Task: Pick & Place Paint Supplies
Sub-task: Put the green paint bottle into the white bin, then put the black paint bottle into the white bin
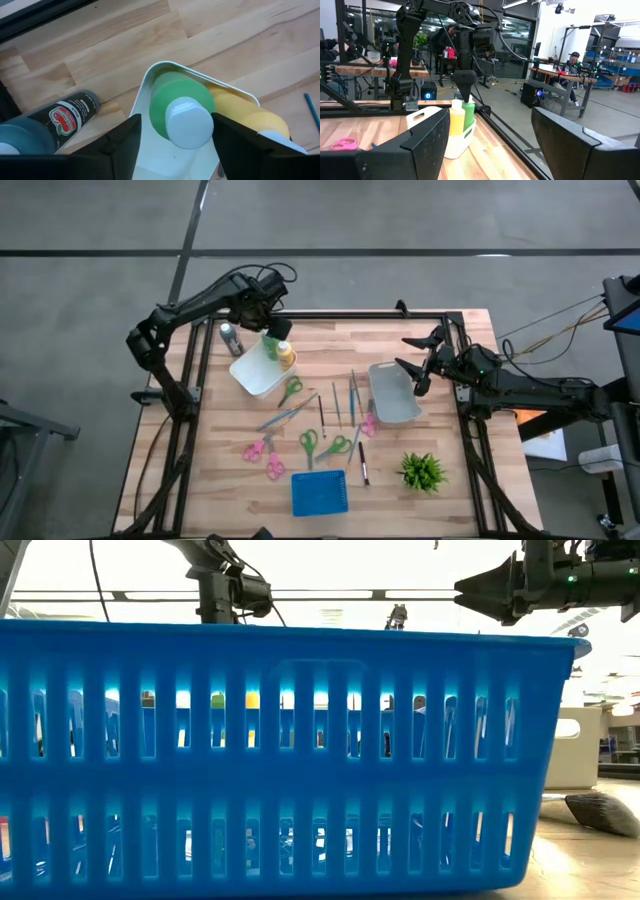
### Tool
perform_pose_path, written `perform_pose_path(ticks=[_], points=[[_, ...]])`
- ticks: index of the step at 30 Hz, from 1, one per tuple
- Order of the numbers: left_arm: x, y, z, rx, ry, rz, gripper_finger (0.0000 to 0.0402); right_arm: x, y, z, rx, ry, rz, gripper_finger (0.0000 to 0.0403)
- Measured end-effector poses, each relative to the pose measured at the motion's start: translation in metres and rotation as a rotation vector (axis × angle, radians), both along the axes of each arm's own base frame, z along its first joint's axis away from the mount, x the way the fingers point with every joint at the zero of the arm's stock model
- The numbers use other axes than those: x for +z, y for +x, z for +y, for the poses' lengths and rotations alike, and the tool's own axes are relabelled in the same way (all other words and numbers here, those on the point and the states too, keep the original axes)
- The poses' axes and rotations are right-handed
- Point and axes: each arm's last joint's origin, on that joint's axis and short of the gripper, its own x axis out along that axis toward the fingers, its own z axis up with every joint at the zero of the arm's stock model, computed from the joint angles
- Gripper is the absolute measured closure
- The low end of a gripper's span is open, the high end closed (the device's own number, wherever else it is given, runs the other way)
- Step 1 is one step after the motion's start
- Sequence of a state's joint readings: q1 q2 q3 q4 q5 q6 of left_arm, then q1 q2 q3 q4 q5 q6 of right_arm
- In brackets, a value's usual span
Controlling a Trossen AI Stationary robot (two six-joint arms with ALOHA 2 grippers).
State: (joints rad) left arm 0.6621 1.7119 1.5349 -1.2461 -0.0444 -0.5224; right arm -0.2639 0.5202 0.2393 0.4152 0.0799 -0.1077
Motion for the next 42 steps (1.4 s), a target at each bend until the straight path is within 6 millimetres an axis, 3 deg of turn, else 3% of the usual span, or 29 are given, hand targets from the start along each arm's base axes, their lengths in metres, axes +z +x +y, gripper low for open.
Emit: perform_pose_path(ticks=[11,25,30,36,42], points=[[0.005,-0.002,-0.001,-0.002,0.011,-0.008,0.0131,0.0,0.0,0.0,0.0,0.001,0.0,0.0125],[0.061,-0.038,-0.029,0.039,0.126,-0.152,0.013,0.0,0.0,0.0,0.0,0.002,0.0,0.0125],[0.075,-0.06,-0.043,0.15,0.157,-0.108,0.013,0.0,0.0,0.0,0.0,0.002,0.0,0.0125],[0.078,-0.075,-0.052,0.25,0.172,-0.015,0.013,0.0,0.0,0.0,0.0,0.001,0.0,0.0125],[0.067,-0.077,-0.052,0.306,0.163,0.045,0.013,0.0,0.0,0.0,0.0,0.0,0.0,0.0125]])
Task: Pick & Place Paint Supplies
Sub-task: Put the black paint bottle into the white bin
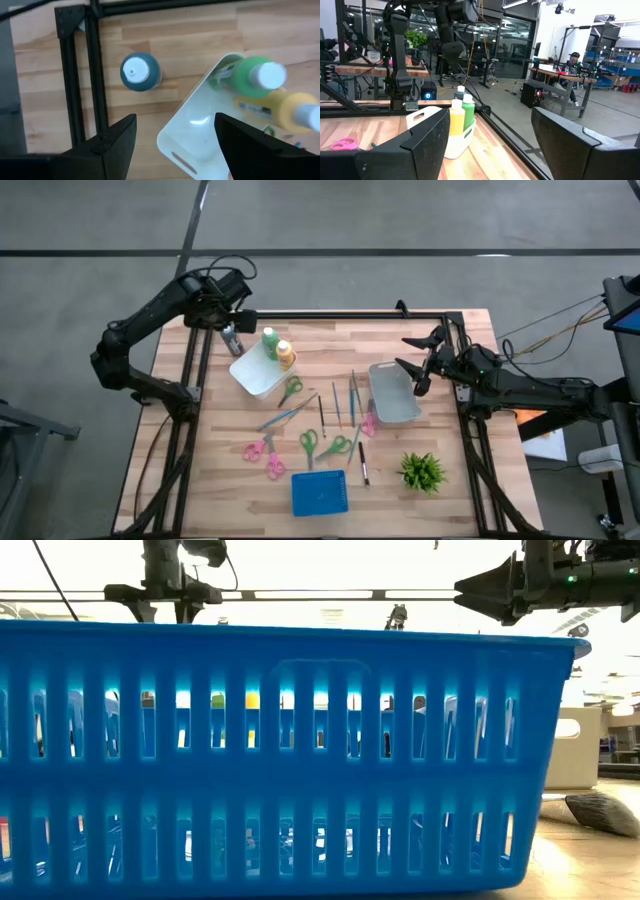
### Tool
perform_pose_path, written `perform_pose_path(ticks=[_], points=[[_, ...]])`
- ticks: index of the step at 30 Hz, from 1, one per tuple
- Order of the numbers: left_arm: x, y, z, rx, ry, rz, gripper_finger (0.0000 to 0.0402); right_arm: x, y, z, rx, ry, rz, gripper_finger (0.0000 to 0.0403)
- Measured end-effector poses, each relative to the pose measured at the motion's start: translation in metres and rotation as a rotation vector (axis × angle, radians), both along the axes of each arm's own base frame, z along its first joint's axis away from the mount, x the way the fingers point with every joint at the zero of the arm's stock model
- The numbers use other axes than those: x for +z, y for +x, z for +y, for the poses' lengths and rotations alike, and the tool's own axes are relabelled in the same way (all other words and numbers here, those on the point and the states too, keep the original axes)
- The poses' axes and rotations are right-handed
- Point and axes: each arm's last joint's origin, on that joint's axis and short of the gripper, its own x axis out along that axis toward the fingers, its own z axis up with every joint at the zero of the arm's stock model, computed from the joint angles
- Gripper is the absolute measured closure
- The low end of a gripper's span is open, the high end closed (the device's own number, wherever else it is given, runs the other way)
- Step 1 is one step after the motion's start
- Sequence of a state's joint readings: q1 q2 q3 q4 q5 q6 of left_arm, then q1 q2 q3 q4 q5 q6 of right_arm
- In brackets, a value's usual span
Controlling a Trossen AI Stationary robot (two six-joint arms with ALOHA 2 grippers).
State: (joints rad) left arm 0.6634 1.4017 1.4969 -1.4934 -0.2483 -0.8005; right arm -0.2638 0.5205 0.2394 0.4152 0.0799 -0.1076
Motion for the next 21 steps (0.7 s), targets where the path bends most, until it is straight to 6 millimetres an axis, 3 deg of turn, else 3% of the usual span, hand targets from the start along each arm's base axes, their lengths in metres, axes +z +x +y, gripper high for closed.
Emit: perform_pose_path(ticks=[11,21], points=[[-0.039,-0.004,0.006,0.093,-0.031,0.073,0.013,0.0,0.0,0.0,0.0,0.002,-0.001,0.0125],[-0.048,-0.008,0.022,0.128,0.004,0.031,0.013,0.0,0.0,0.0,0.001,0.002,-0.001,0.0125]])
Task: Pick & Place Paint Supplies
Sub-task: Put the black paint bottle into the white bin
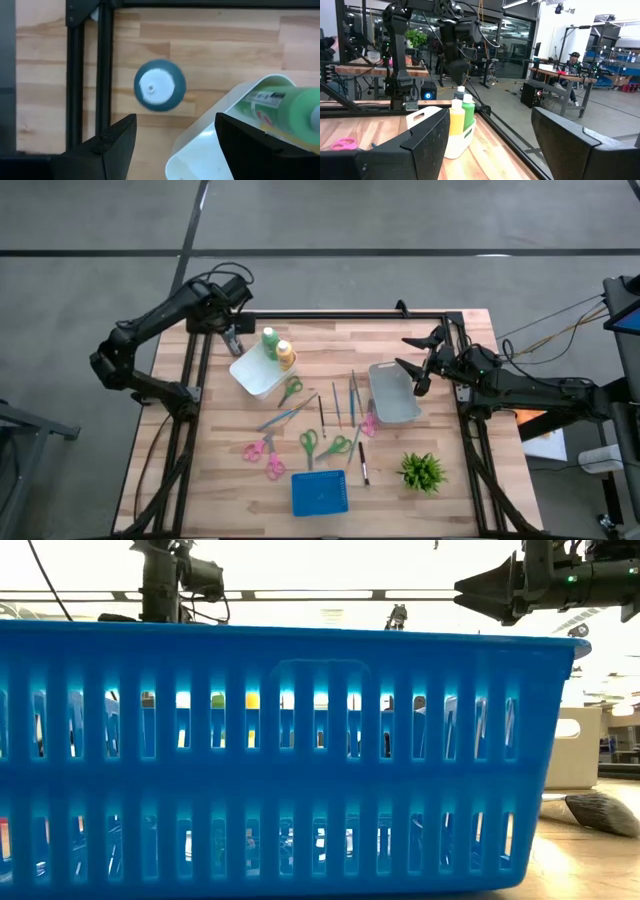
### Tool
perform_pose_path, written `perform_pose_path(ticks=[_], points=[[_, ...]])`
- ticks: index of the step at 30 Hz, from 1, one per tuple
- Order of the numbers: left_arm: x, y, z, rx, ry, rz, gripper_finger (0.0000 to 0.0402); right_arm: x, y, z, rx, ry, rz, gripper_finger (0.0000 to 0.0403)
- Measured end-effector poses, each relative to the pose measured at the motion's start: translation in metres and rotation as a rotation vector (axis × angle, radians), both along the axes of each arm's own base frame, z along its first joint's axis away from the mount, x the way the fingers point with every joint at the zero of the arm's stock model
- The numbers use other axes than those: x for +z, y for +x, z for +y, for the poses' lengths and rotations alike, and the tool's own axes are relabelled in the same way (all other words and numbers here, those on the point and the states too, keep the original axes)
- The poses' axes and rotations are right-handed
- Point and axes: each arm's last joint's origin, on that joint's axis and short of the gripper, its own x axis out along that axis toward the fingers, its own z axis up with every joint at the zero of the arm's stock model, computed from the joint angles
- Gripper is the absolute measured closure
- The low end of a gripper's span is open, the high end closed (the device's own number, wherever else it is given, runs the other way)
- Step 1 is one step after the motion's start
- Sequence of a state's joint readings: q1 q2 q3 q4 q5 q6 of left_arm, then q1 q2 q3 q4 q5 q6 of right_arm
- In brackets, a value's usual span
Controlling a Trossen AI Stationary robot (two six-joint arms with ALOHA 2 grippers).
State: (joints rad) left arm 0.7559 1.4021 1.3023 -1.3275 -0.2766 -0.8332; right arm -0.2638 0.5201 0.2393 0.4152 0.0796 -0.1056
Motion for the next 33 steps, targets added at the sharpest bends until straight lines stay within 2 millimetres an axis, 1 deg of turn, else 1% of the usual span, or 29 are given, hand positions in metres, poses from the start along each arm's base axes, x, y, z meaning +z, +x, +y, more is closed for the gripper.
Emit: perform_pose_path(ticks=[21,24,30,33], points=[[-0.0003,0.0005,0.0004,0.001,-0.001,-0.01,0.0128,0.0,0.0,0.0,-0.001,-0.002,0.001,0.0125],[-0.0003,0.0005,0.0004,-0.008,-0.002,-0.007,0.0111,0.0,0.0,0.0,-0.001,-0.002,0.001,0.0125],[-0.0004,0.0001,-0.0002,-0.015,-0.01,-0.003,0.0049,0.0,0.0,0.0,-0.001,-0.002,0.0,0.0125],[-0.0003,-0.0001,0.0,-0.012,-0.002,0.005,0.0028,0.0,0.0,0.0,0.0,-0.001,0.0,0.0125]])
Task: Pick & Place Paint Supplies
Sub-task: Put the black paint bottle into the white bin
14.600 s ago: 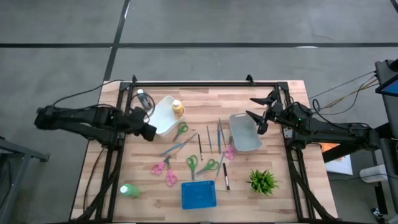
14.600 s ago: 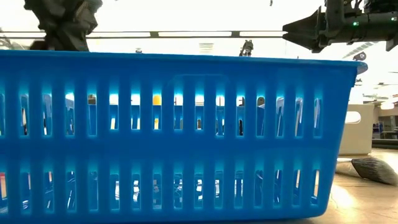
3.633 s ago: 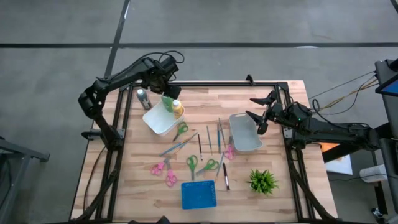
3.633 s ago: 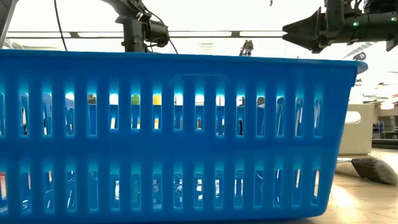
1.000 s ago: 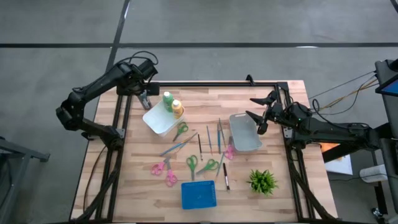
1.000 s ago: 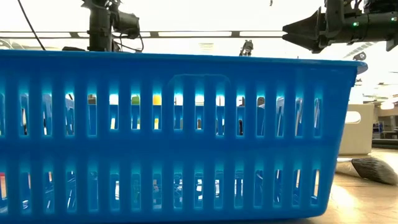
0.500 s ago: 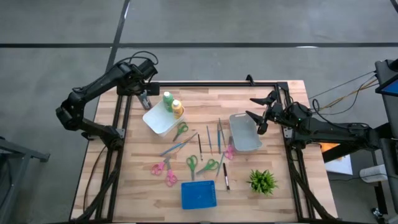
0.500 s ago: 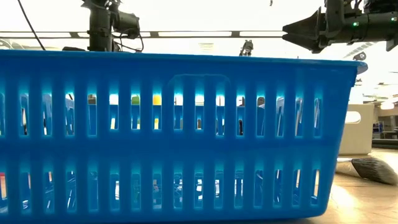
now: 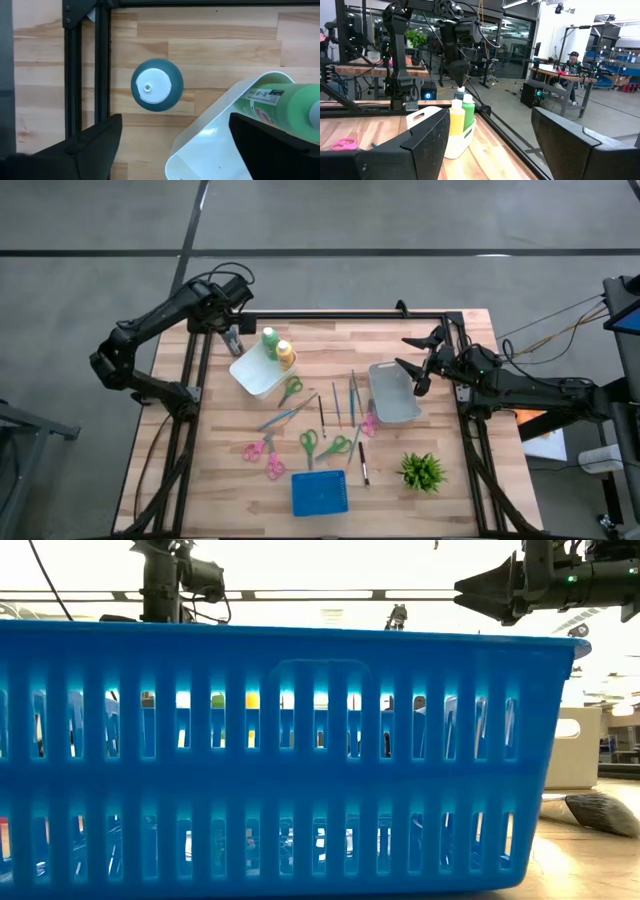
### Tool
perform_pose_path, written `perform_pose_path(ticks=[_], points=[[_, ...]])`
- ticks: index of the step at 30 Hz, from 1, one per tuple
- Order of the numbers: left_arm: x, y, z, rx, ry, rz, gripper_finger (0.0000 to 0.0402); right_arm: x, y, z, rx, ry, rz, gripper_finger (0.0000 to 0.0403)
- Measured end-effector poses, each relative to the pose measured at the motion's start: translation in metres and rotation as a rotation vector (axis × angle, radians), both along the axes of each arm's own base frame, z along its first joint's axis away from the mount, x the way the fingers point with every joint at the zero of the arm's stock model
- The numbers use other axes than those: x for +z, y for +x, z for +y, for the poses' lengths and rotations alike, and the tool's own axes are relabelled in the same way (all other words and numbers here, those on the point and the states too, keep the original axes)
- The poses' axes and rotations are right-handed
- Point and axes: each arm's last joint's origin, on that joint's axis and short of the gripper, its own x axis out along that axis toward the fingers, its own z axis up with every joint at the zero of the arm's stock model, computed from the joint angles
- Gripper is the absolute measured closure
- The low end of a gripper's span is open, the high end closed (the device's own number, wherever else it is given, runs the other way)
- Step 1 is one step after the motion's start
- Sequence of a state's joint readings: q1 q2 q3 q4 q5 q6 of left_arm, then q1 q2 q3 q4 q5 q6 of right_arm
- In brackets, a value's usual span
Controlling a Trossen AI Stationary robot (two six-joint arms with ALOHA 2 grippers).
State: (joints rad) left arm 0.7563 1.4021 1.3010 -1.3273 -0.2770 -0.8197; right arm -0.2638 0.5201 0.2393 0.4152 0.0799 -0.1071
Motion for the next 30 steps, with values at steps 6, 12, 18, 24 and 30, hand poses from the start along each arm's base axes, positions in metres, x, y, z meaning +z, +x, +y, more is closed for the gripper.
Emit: perform_pose_path(ticks=[6,12,18,24,30], points=[[-0.003,-0.001,0.0,0.039,0.018,0.009,0.0019,0.0,0.0,0.0,0.0,0.0,0.0,0.0125],[-0.025,-0.002,0.0,0.061,0.0,0.027,0.0019,0.0,0.0,0.0,0.0,0.002,0.0,0.0125],[-0.036,-0.002,0.0,0.074,-0.003,0.029,0.0019,0.0,0.0,0.0,0.0,0.001,0.0,0.0125],[-0.051,-0.002,0.002,0.081,0.022,0.021,0.0018,0.0,0.0,0.0,0.0,0.0,0.0,0.0125],[-0.057,-0.005,0.005,0.089,0.026,0.02,0.0018,0.0,0.0,0.0,0.0,0.002,0.0,0.0125]])
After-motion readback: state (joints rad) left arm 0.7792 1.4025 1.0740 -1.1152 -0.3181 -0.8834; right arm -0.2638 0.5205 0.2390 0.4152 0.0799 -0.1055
